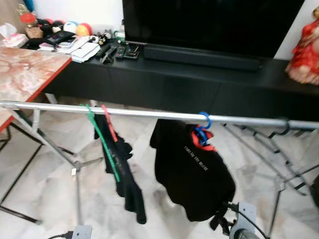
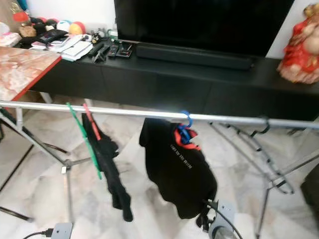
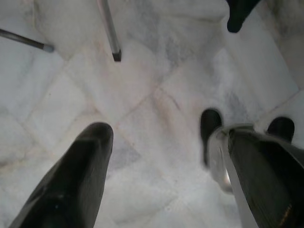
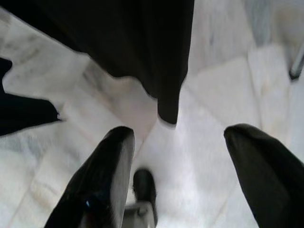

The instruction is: Hang hanger

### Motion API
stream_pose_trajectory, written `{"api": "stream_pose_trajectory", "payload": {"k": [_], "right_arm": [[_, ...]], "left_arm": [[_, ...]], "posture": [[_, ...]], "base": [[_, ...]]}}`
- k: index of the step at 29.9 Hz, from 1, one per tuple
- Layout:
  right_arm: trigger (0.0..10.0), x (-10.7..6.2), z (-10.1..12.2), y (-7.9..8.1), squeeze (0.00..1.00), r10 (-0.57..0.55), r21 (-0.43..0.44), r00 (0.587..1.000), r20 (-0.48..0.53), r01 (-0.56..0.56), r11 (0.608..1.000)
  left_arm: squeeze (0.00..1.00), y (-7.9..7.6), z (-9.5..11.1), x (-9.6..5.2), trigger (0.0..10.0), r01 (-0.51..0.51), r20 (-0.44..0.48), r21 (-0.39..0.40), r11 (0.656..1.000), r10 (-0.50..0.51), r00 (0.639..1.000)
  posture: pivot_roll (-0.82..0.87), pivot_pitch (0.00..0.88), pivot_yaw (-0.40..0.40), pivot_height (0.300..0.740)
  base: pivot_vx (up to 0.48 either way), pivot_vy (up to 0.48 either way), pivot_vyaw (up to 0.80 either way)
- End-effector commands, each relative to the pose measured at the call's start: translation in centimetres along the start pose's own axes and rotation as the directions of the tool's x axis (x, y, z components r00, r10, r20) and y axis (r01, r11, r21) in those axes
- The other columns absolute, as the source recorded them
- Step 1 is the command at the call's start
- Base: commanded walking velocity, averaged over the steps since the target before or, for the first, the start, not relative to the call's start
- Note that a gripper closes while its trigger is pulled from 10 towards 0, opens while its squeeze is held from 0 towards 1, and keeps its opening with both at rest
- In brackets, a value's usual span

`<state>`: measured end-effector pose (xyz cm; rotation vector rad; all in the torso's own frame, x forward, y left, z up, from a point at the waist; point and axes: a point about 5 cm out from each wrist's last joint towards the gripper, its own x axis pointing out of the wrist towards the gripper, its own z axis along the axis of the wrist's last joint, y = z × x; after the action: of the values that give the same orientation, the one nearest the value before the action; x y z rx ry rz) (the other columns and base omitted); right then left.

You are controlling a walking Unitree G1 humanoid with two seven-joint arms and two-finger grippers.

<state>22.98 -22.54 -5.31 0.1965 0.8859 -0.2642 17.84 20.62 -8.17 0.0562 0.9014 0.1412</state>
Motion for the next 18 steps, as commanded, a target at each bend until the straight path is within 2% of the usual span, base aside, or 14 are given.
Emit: {"api": "stream_pose_trajectory", "payload": {"k": [1,18], "right_arm": [[10.0,-0.01,-0.32,0.09,0.0,-0.001,-0.001,1.0,-0.011,0.001,1.0],[10.0,-0.01,-0.3,0.08,0.0,-0.009,0.012,1.0,-0.003,0.009,1.0]], "left_arm": [[0.0,0.58,-0.56,-0.11,10.0,-0.018,-0.025,-0.006,1.0,0.018,1.0],[0.0,0.82,-0.6,-0.14,10.0,-0.018,-0.022,-0.005,1.0,0.018,1.0]], "posture": [[0.01,0.162,-0.037,0.74],[0.02,0.174,-0.036,0.74]], "base": [[0.0,0.461,0.0],[0.0,0.455,0.0]]}}
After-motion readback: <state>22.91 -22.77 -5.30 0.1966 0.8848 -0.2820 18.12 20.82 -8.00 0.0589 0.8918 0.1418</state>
